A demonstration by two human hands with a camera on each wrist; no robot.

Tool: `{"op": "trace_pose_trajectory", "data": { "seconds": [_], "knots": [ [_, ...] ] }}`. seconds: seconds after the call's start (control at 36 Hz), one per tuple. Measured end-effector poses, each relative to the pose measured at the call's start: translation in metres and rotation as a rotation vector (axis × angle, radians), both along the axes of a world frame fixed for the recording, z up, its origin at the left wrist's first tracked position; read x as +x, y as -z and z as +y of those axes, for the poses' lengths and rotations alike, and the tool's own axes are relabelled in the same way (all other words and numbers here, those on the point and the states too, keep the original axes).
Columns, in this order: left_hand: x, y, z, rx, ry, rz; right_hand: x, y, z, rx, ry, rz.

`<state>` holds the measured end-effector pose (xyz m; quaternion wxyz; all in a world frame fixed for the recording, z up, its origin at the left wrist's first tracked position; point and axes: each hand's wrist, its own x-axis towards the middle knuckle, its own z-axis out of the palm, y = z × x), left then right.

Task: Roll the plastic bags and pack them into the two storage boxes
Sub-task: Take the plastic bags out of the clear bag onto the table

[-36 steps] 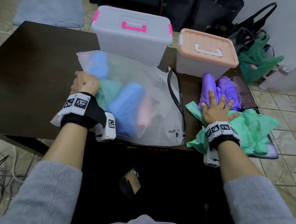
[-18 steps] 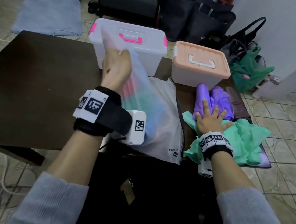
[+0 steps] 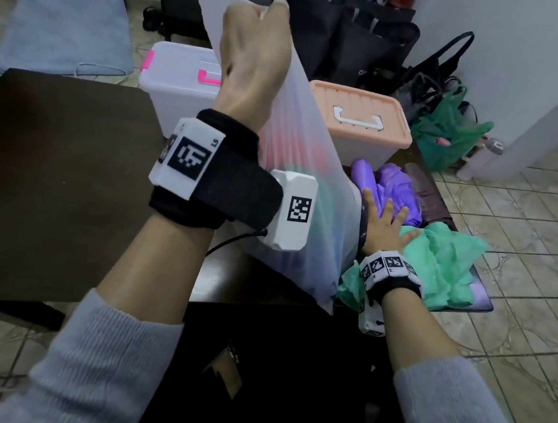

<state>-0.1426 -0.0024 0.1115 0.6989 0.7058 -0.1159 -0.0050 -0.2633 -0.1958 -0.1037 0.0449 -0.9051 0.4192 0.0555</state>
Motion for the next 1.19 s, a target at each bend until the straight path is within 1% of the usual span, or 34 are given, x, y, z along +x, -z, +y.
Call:
{"op": "trace_pose_trajectory", "data": {
  "seconds": [0.08,0.17,0.19,0.31,0.36,0.47,0.58,0.64,0.72,0.81,0.92,1.03,1.14,1.19],
  "knots": [
    [-0.001,-0.005,0.005,0.028,-0.047,-0.025,0.001,0.002,-0.001,0.011,0.015,-0.022],
    [0.004,-0.007,0.008,-0.154,-0.022,-0.003,0.002,0.004,-0.002,0.005,0.023,-0.032],
    [0.006,-0.007,0.010,-0.187,-0.027,0.015,0.002,0.004,-0.002,-0.001,0.022,-0.032],
    [0.010,-0.001,0.015,-0.227,-0.050,0.058,0.003,0.005,-0.003,-0.003,0.026,-0.028],
    [0.013,0.005,0.019,-0.219,-0.060,0.070,0.003,0.006,-0.004,-0.003,0.026,-0.026],
    [0.021,0.020,0.029,-0.179,-0.062,0.093,0.003,0.006,-0.004,0.001,0.032,-0.024],
    [0.025,0.032,0.036,-0.128,0.005,0.071,0.004,0.006,-0.004,0.001,0.035,-0.020],
    [0.026,0.036,0.039,-0.112,0.010,0.053,0.004,0.006,-0.004,-0.001,0.034,-0.015],
    [0.032,0.041,0.045,-0.059,-0.061,0.030,0.004,0.006,-0.004,0.003,0.035,-0.011],
    [0.042,0.049,0.059,0.024,-0.208,0.042,0.004,0.006,-0.004,0.007,0.034,-0.020],
    [0.062,0.068,0.083,0.123,-0.394,0.135,0.004,0.006,-0.004,0.005,0.035,-0.018],
    [0.083,0.095,0.106,0.216,-0.510,0.264,0.004,0.006,-0.004,0.005,0.038,-0.016],
    [0.099,0.118,0.123,0.298,-0.566,0.409,0.004,0.005,-0.003,0.006,0.039,-0.007],
    [0.101,0.124,0.128,0.352,-0.522,0.463,0.004,0.005,-0.003,0.008,0.042,-0.007]
  ]
}}
